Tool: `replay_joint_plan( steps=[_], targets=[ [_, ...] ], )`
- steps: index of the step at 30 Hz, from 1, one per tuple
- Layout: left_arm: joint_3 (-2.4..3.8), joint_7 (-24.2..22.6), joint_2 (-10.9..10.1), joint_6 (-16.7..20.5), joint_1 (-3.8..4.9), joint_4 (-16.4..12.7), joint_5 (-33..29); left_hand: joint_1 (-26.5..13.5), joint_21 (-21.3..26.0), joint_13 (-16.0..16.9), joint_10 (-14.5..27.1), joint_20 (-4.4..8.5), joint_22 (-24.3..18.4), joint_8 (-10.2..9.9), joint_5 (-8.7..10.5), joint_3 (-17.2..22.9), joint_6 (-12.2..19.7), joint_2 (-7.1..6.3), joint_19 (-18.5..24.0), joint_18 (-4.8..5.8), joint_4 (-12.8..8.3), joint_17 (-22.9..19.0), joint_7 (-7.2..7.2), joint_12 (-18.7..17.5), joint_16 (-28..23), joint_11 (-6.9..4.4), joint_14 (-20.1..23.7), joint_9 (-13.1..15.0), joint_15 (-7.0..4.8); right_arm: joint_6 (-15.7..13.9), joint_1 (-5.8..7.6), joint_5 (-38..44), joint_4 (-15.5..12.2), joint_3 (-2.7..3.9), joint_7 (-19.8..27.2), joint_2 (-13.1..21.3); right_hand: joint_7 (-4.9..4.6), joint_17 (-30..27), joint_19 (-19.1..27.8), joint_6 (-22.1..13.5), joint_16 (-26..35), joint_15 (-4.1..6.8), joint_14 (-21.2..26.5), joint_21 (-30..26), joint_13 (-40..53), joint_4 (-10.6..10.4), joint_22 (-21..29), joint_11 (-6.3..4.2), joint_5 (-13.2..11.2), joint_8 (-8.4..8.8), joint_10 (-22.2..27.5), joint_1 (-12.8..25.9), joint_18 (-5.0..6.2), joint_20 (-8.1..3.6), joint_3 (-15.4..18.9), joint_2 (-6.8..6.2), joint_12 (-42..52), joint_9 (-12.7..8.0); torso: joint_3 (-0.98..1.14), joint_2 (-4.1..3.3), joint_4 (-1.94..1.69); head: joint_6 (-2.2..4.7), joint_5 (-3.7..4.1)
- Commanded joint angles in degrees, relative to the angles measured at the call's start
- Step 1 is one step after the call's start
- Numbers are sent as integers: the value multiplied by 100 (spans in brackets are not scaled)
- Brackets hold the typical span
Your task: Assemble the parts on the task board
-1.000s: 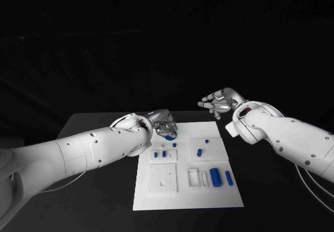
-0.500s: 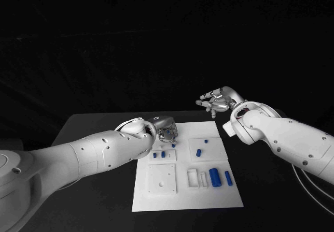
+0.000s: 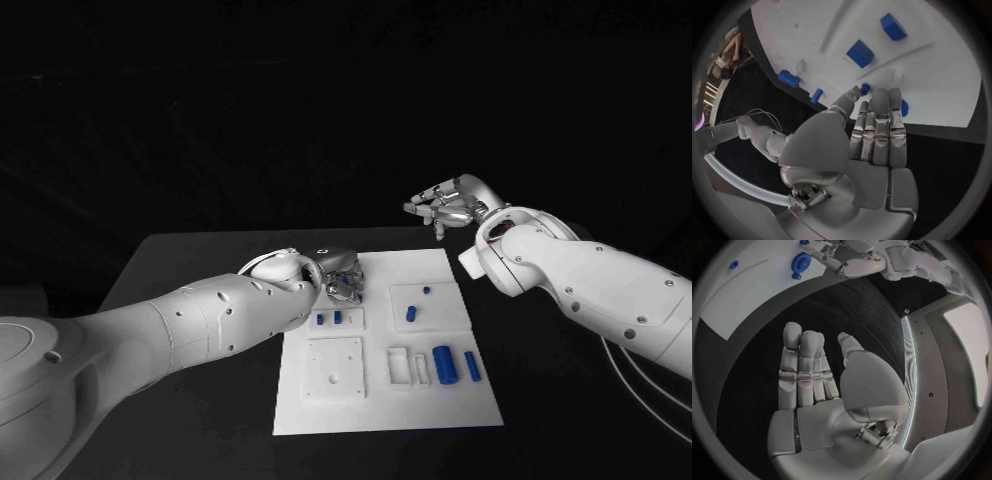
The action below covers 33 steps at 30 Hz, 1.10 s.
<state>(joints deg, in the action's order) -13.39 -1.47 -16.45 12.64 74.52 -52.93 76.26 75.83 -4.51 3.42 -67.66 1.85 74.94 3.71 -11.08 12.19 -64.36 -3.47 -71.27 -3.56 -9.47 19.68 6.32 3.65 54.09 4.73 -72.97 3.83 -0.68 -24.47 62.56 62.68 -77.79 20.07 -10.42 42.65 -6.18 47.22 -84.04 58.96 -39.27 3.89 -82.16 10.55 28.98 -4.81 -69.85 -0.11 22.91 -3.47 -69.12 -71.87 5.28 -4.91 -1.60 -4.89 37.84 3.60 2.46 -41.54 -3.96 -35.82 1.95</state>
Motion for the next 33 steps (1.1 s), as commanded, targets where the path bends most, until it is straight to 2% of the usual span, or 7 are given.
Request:
replay_joint_plan(
  steps=[1, 4, 5, 7, 19, 25, 33],
  targets=[
    [4, -27, 29, -154, -14, 24, 90, -30, -39, -6, 32, -13, 118, -7, -10, 24, -26, -36, -46, -97, 17, -8, -22, -32, 51, -5, 15, -3, 3, -46, -1, -6, -20, 3, 79, 2, 0, -10, -126, -30, -19, 1, 40, -9, -4, 20, 3, -2, 17, -14, -29, 7, 59, -3, 2, 26, -29, 3, -2, 2, -5, -10, 9],
    [4, -46, 41, -137, -26, 49, 88, -33, -43, -5, 31, -11, 119, -8, -46, 37, -27, -24, -45, -96, 27, -12, -23, -31, 61, -6, 21, -4, 3, -45, 0, -6, -26, 3, 78, 3, 0, -25, -133, -24, -29, 2, 44, -23, -30, 17, -3, -1, 21, -11, -22, 11, 58, -5, 8, 27, -17, 2, 1, -1, -4, -4, 19],
    [4, -54, 47, -133, -34, 63, 88, -25, -48, -6, 24, -6, 124, -7, -229, 68, -32, -7, -38, -98, 26, -16, -20, -31, 59, -8, 33, -4, -1, -45, 0, -6, -28, 3, 78, 3, 0, -25, -133, -24, -29, 2, 44, -23, -30, 17, -3, -1, 21, -11, -22, 11, 58, -5, 8, 27, -17, 2, 1, -1, -4, -4, 19],
    [4, -71, 61, -124, -49, 97, 87, -19, -74, -7, 5, 3, 137, -5, -358, 134, -55, 16, -31, -104, 18, -20, -21, -32, 73, -13, 31, -2, -7, -46, 0, -6, -31, 3, 78, 2, 0, -25, -133, -24, -29, 2, 44, -23, -30, 17, -3, -1, 21, -11, -22, 11, 58, -5, 8, 27, -17, 2, -2, -1, 2, -9, 24],
    [5, -168, 112, -53, -122, 187, -3, -47, -532, -8, -45, 22, 134, -8, -329, 388, -98, 51, 108, -127, -4, -45, -28, -34, 191, -33, -24, -4, -25, -31, 1, -16, -33, 3, 74, -4, 2, -36, -141, -19, -40, 3, 43, -31, -44, 11, -11, -3, 19, -11, -26, 14, 58, -6, 14, 30, 2, 2, -3, 5, -7, -37, 24],
    [5, -136, 120, -89, -129, 190, -28, -46, -596, -9, 6, 11, 132, -21, -321, 429, 195, 32, 151, -138, -10, -59, 0, -35, 183, -15, -6, -25, -14, -18, 1, -19, -28, 3, 78, -10, 7, -39, -141, 7, -42, 4, 44, -35, -48, 14, -13, -6, 17, -16, -24, 8, 58, -6, 9, 41, 6, 4, -4, 5, -6, -45, 24],
    [5, -134, 125, -199, -132, 169, -55, -65, -624, -12, 133, -10, 121, -17, -238, 424, 345, -33, 164, -153, 6, -70, -13, -34, 190, 12, -20, -26, 0, -12, 1, -19, -26, 3, 73, -16, 6, -43, -144, 1, -47, 5, 46, -39, -55, 18, -18, -6, 19, -9, -23, 11, 57, -8, 14, 39, 13, 1, -5, 2, -5, -52, 24]
  ],
)
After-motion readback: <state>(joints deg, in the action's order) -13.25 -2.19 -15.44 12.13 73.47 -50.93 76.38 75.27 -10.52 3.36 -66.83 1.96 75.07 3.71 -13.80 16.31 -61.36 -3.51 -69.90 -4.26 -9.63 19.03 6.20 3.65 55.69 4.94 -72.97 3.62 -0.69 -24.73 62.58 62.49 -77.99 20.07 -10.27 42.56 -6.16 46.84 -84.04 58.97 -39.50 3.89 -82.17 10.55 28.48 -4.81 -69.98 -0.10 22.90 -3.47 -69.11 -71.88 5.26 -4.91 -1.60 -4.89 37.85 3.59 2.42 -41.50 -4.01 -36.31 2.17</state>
